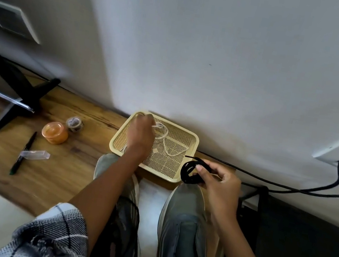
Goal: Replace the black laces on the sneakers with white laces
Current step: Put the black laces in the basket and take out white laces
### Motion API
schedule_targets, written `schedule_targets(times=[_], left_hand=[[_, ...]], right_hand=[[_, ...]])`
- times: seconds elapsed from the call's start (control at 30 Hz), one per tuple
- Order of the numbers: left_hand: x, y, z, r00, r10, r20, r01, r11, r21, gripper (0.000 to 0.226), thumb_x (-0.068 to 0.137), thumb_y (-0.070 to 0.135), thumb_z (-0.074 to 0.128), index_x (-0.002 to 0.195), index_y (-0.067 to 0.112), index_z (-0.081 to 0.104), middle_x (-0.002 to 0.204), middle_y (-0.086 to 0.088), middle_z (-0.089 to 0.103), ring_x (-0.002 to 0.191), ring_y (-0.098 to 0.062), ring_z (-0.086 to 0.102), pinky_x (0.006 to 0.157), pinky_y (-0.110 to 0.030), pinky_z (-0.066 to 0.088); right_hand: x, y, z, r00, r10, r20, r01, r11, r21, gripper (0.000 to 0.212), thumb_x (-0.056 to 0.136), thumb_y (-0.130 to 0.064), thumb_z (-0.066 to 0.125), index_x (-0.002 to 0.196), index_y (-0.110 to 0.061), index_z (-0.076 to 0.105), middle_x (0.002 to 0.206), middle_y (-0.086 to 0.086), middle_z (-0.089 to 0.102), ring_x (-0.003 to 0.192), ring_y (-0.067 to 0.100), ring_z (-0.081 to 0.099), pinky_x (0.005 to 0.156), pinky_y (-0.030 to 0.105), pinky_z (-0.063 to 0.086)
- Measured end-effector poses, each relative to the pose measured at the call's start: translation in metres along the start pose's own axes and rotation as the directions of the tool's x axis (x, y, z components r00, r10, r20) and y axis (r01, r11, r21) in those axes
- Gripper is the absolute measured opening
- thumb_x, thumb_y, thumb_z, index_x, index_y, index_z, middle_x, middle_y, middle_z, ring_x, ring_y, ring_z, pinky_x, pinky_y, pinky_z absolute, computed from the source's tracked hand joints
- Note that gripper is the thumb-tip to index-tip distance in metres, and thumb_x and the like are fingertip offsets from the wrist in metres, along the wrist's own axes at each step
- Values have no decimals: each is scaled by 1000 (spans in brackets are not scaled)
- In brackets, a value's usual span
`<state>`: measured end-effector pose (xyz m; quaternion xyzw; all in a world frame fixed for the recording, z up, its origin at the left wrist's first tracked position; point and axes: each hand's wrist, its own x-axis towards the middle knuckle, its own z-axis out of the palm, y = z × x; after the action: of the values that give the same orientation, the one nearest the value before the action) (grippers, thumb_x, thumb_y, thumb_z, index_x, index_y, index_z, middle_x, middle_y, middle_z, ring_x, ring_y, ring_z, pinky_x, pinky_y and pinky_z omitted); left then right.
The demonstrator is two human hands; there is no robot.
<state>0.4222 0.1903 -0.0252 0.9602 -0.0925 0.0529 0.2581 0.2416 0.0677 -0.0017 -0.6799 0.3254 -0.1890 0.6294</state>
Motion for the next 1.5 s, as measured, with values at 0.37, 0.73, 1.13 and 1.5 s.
schedule_targets(times=[0.37, 0.73, 1.13, 1.5], left_hand=[[-13, -15, 11, 985, 103, 138, -148, 914, 378, 25, 91, 23, 55, 113, 15, 63, 121, -7, 60, 124, -27, 40, 97, -39, 35], [-23, 12, 36, 885, 207, 418, -359, 875, 325, 22, 92, 36, 55, 110, 25, 60, 108, 1, 66, 117, -21, 48, 98, -39, 28], [-26, -14, 8, 962, 62, 265, -189, 852, 488, 18, 89, 25, 56, 104, 22, 65, 112, -1, 63, 121, -23, 40, 105, -41, 23], [-60, -13, -8, 961, 0, 276, 48, 985, -168, 22, 96, 19, 48, 109, 22, 66, 100, -2, 70, 88, -17, 60, 90, -35, 43]], right_hand=[[3, 7, 11, 999, 16, 29, -16, 1000, 25, 20, 78, -10, 75, 95, -20, 74, 89, 2, 75, 85, 18, 71, 82, 47, 57], [4, 5, 11, 1000, 12, 13, -13, 1000, 23, 19, 79, -7, 74, 95, -17, 74, 89, 4, 74, 82, 18, 71, 78, 39, 59], [27, -10, 33, 994, -70, 89, 86, 976, -198, 21, 81, -14, 73, 103, -14, 73, 93, -1, 71, 85, 12, 67, 83, 39, 56], [56, -13, 74, 834, 57, 549, 423, 573, -702, 16, 82, -11, 71, 98, -12, 73, 97, 9, 70, 92, 24, 64, 77, 34, 52]])
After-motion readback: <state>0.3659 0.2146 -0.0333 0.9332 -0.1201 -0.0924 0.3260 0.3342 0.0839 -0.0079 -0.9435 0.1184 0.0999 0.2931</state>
